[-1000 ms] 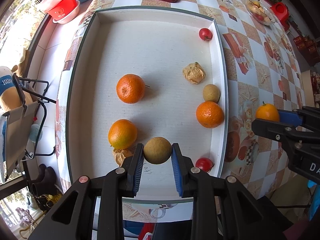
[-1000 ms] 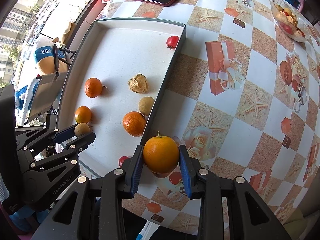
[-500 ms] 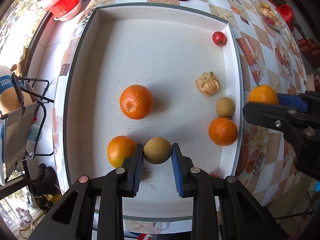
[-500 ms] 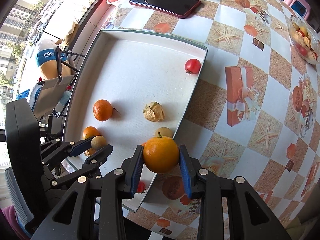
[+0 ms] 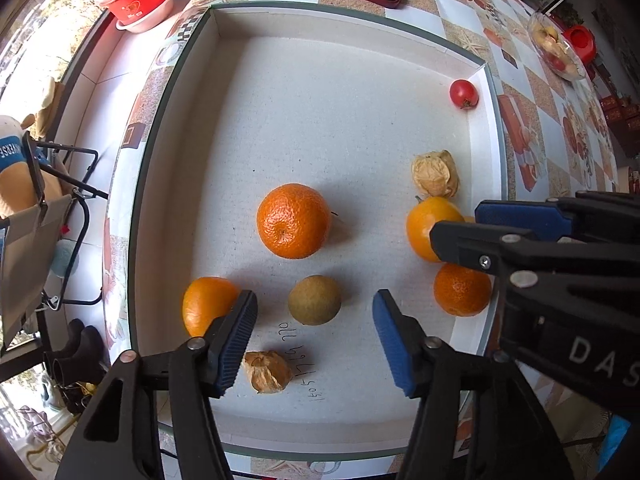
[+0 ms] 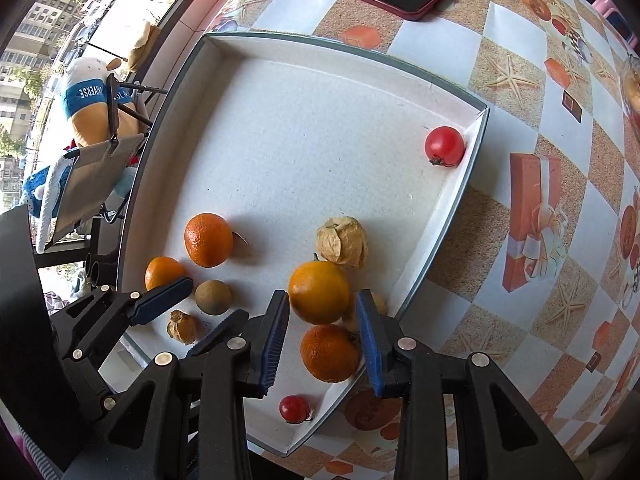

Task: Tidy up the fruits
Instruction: 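Open left gripper to drop the kiwi while right gripper releases the orange, then withdraw both open tools up and away from the tray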

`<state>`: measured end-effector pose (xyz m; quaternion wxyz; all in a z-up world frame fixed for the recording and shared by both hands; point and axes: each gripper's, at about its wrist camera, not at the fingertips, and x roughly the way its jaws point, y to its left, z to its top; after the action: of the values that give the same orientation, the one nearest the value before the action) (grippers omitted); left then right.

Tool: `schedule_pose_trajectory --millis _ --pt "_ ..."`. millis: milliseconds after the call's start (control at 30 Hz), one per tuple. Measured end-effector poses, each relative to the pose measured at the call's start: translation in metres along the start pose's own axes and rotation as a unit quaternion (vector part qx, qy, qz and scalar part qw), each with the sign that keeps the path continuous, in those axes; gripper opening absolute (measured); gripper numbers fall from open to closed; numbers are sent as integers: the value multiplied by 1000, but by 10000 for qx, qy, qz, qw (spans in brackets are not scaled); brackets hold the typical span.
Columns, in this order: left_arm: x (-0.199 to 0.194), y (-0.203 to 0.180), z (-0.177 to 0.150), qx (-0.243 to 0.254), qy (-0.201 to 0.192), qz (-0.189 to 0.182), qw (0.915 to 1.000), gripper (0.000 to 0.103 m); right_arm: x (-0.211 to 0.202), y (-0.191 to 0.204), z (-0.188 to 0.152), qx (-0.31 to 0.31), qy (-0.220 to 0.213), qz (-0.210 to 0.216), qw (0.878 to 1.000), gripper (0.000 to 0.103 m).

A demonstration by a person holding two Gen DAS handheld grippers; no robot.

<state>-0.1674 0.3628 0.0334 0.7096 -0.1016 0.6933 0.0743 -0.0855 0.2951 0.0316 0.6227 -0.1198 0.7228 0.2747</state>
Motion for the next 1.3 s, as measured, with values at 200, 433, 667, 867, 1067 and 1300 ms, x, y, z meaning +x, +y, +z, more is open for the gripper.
schedule_pose_trajectory --millis 200,433,667,867,1067,1300 --pt "-5 2 2 -115 40 -91 9999 83 -2 4 1 -19 10 -26 10000 40" --pt "-11 -2 -2 56 -54 315 9995 103 -14 7 -7 -149 -86 -127 9998 74" --pt "-16 3 -2 48 -147 918 9957 103 -33 5 -18 -190 -331 -508 9980 103" --pt "-12 8 -7 178 66 793 9967 103 -48 9 -32 -424 -503 -898 9938 103" --pt "-25 4 -20 238 202 632 9975 103 -60 10 -49 -408 -547 -1086 9917 103" --pt "-45 -12 -35 624 25 629 9961 103 -66 9 -61 -442 -551 -1105 9914 103"
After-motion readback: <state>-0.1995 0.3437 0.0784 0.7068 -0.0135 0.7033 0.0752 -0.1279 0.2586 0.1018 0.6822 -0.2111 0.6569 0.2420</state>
